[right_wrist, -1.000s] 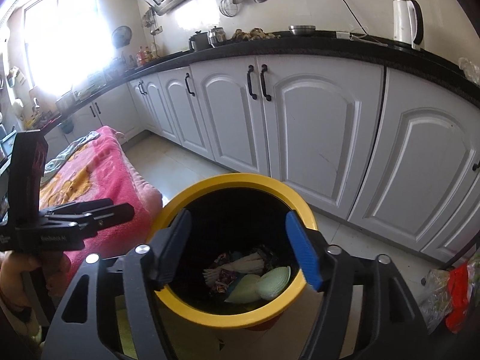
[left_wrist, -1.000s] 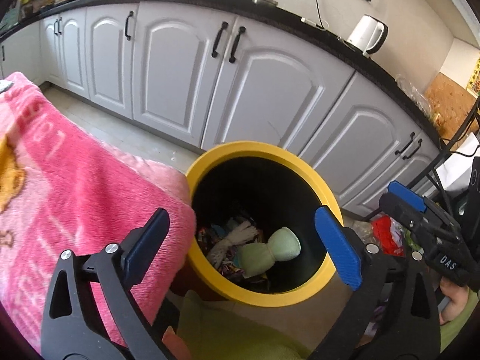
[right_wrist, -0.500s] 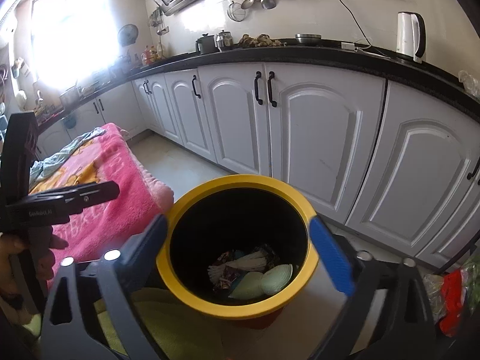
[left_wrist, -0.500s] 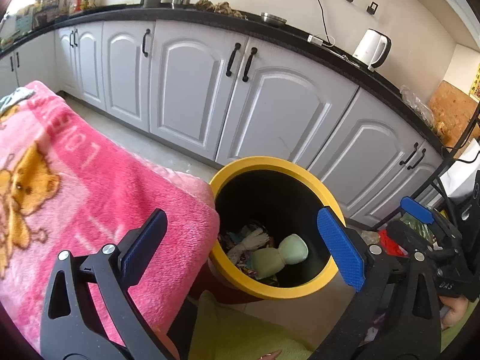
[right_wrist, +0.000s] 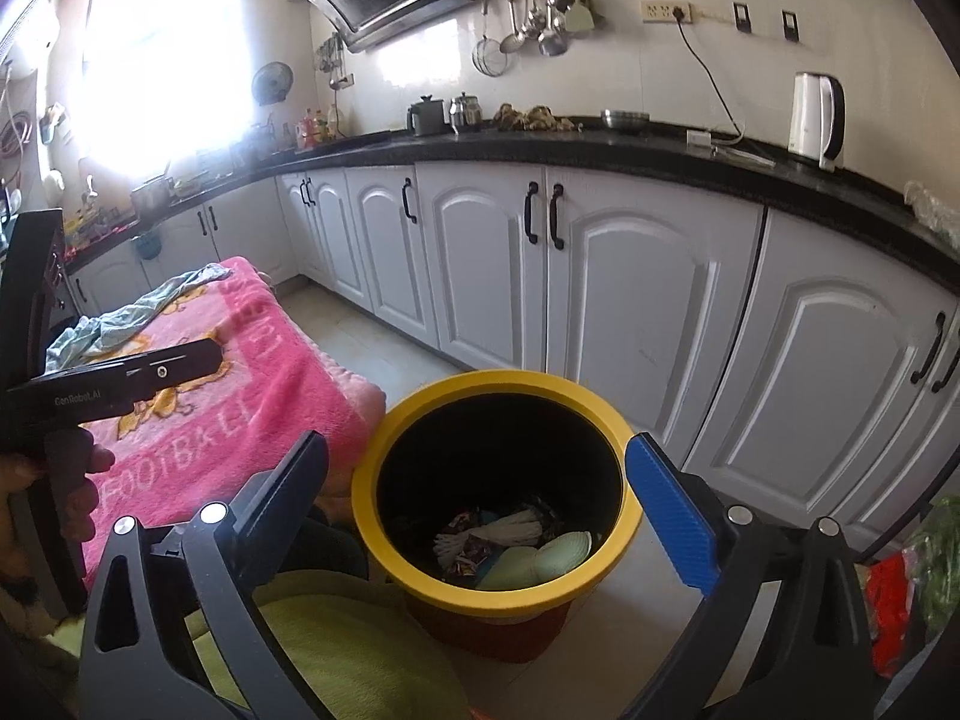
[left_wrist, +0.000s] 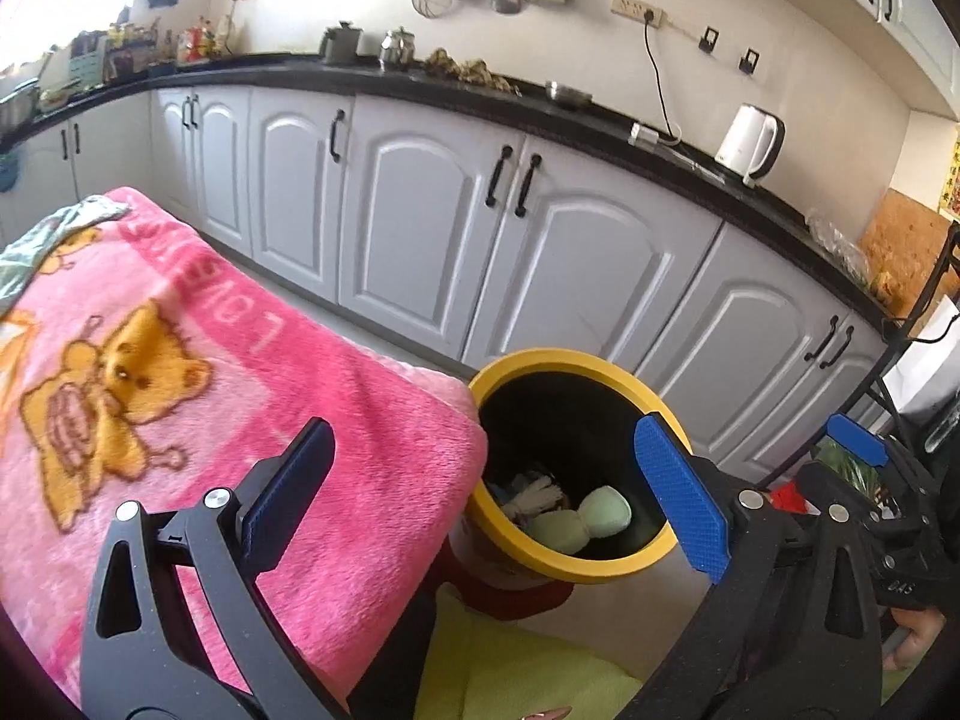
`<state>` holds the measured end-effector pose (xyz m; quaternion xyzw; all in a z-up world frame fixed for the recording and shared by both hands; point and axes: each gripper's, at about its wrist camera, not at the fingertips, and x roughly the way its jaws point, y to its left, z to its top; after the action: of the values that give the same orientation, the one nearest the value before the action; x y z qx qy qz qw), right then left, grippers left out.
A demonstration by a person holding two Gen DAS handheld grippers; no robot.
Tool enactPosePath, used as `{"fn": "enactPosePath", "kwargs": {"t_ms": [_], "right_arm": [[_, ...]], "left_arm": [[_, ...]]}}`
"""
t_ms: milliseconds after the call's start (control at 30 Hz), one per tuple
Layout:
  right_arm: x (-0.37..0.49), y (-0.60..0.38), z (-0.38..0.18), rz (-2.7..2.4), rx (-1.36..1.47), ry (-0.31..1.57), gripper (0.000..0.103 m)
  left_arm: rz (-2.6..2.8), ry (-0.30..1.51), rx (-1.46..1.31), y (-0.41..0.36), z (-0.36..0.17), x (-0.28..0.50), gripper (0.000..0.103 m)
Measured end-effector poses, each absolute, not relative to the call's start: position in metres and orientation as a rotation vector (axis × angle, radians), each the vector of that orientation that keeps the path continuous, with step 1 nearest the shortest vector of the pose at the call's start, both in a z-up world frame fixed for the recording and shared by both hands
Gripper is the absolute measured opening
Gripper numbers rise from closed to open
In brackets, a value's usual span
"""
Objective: Collect trash
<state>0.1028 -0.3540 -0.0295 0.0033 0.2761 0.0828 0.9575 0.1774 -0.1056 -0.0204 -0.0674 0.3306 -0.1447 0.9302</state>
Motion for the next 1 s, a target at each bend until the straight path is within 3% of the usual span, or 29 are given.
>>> {"fn": "enactPosePath", "kwargs": {"t_ms": [1000], "right_arm": [[0.002,-0.276,-0.021,0.072,-0.166,0.168,0.097]], "left_arm": [[-0.165,0.401,-0.057,-0.06,-0.014,0.08,0.092]]}}
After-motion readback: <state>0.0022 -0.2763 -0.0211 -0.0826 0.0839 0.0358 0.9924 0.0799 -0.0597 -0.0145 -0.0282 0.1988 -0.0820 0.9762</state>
